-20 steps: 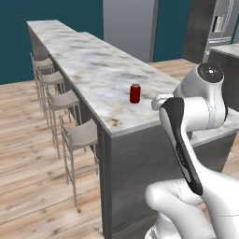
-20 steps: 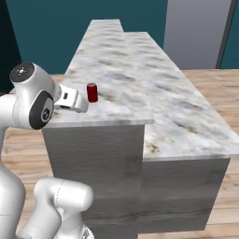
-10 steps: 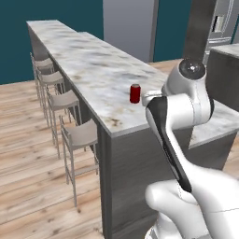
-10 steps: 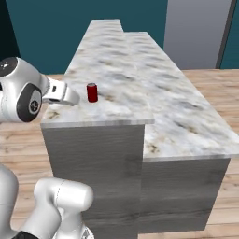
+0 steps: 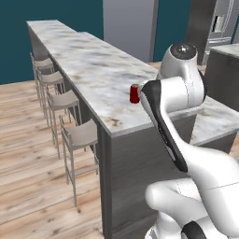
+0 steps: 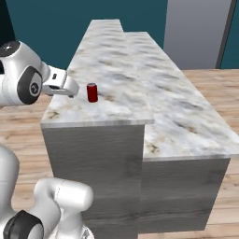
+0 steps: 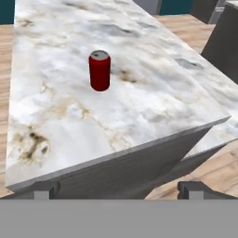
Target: Four empty soda cans are scattered around the kitchen. Gather all the cans and cluster them next to the stove for recycling.
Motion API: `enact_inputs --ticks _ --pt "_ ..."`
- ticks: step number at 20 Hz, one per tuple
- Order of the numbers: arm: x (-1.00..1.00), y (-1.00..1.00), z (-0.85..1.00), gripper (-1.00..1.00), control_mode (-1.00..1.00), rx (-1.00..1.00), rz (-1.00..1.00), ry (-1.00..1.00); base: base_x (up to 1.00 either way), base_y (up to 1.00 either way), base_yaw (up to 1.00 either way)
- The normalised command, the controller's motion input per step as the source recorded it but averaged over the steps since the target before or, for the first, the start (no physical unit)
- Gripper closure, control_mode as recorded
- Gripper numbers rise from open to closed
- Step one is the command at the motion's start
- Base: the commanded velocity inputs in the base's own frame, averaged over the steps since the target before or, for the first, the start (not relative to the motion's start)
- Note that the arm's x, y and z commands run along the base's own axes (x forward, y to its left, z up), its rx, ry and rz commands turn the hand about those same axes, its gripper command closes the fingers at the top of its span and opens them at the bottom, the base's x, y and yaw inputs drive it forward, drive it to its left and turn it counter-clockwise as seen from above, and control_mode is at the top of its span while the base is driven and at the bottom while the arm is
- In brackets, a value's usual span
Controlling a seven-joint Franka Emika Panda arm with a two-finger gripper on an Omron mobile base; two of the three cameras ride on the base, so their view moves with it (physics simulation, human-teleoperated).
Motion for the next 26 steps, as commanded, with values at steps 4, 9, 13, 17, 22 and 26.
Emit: enact_inputs --ticks 4,9,13,17,22,26 --pt "0.12 0.0 0.28 -1.0 -1.0 0.14 0.0 0.22 0.0 0.0 0.0" --pt "0.06 -0.05 0.11 -1.0 -1.0 0.15 0.0 0.15 0.0 0.0 0.0" --pt "0.17 -0.08 -0.02 -1.0 -1.0 0.05 0.0 0.07 0.0 0.0 0.0" --pt "0.16 0.02 -0.25 -1.0 -1.0 -0.01 -0.07 0.0 0.0 0.0 0.0" --pt "0.19 0.0 -0.28 -1.0 -1.0 -0.01 -0.04 0.0 0.0 0.0 0.0" --pt "0.21 0.0 -0.13 -1.0 -1.0 0.0 0.0 0.0 0.0 0.0 0.0"
